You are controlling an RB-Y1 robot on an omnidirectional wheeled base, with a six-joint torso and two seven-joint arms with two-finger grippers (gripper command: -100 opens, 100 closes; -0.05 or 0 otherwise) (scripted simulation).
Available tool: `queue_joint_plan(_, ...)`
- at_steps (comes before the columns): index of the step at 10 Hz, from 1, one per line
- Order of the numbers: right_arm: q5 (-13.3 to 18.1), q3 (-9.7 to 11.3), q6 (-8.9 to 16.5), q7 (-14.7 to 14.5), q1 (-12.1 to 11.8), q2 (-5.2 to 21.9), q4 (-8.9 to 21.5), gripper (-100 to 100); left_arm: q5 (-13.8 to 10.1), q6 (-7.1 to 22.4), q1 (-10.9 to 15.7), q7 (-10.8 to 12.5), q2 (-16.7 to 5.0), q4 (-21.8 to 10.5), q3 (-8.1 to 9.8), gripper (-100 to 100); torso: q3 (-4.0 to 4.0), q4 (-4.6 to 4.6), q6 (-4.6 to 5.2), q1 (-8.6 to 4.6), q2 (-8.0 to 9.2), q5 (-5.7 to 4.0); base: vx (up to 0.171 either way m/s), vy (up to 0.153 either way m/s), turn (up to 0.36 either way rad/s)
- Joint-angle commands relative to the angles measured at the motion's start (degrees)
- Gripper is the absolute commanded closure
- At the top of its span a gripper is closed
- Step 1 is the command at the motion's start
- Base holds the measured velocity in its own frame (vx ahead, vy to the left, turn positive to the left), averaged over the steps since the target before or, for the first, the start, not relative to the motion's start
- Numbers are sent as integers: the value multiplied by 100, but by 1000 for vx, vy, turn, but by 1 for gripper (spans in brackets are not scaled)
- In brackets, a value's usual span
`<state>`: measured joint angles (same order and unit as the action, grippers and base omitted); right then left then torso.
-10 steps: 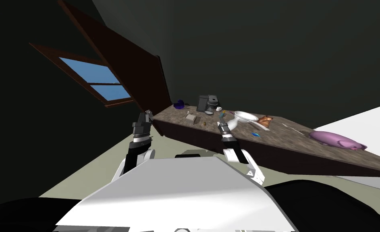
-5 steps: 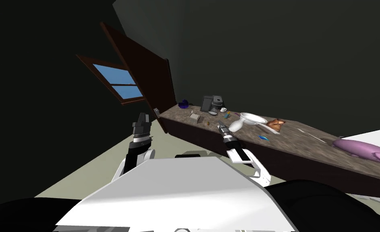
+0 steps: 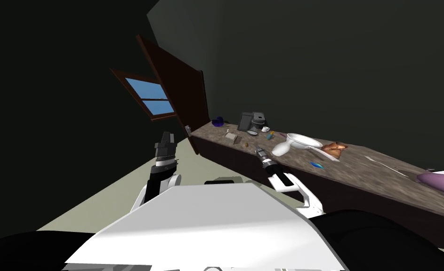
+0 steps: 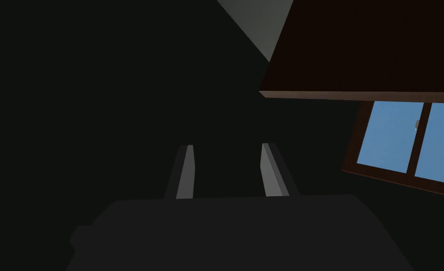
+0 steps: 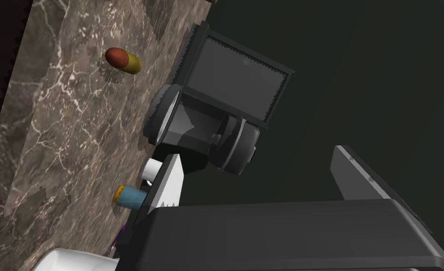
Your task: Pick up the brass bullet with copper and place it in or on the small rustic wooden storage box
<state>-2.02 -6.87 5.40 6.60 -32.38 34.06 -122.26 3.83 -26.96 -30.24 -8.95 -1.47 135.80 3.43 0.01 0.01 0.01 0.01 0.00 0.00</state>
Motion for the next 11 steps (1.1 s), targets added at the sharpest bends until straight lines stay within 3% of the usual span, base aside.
queue_joint_plan(1, -25, 6, 82, 29, -44, 159, 66, -100, 0, 0, 0, 0, 0, 0, 0, 0, 0, 0, 0, 0, 0, 0, 5, 30, 61)
queue_joint_plan(5, -107, 165, 595, 108, -148, 824, 412, -100, 0, 0, 0, 0, 0, 0, 0, 0, -6, -2, 0, -2, -10, -1, 22, 38, 113)
queue_joint_plan(11, -171, 367, 1000, 127, -248, 1749, 780, -100, 0, 0, -1, 0, 0, 0, 0, 0, -16, -6, 1, 1, -28, 1, 52, 38, 72)
